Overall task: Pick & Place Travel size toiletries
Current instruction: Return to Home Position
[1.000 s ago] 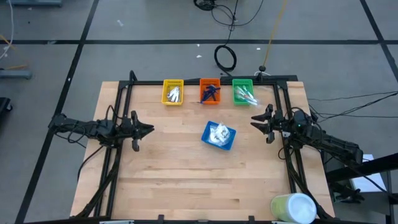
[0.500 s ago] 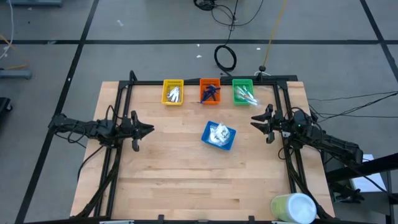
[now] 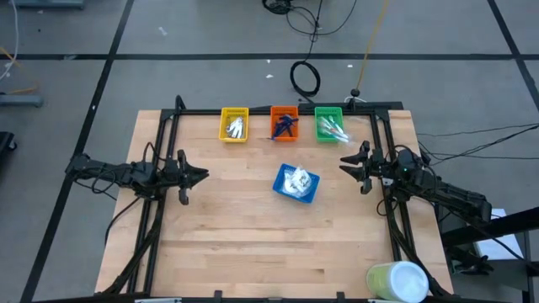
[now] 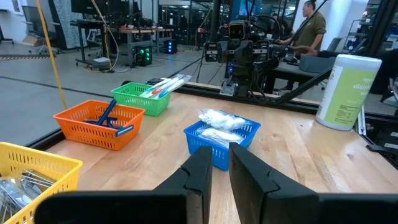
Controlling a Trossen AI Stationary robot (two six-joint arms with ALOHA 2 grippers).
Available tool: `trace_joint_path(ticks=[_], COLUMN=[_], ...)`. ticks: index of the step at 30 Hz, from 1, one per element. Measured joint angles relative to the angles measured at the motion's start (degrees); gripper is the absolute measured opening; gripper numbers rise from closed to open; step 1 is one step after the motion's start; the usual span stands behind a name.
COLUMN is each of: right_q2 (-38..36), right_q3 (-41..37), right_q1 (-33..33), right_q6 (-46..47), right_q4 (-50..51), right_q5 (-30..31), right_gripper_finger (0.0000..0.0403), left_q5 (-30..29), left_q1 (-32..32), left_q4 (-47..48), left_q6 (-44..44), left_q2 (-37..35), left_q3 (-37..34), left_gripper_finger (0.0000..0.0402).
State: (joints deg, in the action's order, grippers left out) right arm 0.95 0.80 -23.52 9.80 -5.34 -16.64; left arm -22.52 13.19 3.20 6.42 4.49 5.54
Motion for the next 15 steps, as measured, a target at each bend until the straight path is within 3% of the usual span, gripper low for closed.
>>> trace_joint_path(ticks=[15], right_q2=[0.00], right_q3=[0.00], right_q1=[-0.01], right_q6=[-0.02], right_q4=[0.00], right_q5=[0.00], right_gripper_finger=[0.0125], left_q5=[0.00], left_q1=[0.00], left_q4=[0.00], left_q6=[0.00], left_q2=[0.00], left_q3=[0.00], left_gripper_finger=[0.0051])
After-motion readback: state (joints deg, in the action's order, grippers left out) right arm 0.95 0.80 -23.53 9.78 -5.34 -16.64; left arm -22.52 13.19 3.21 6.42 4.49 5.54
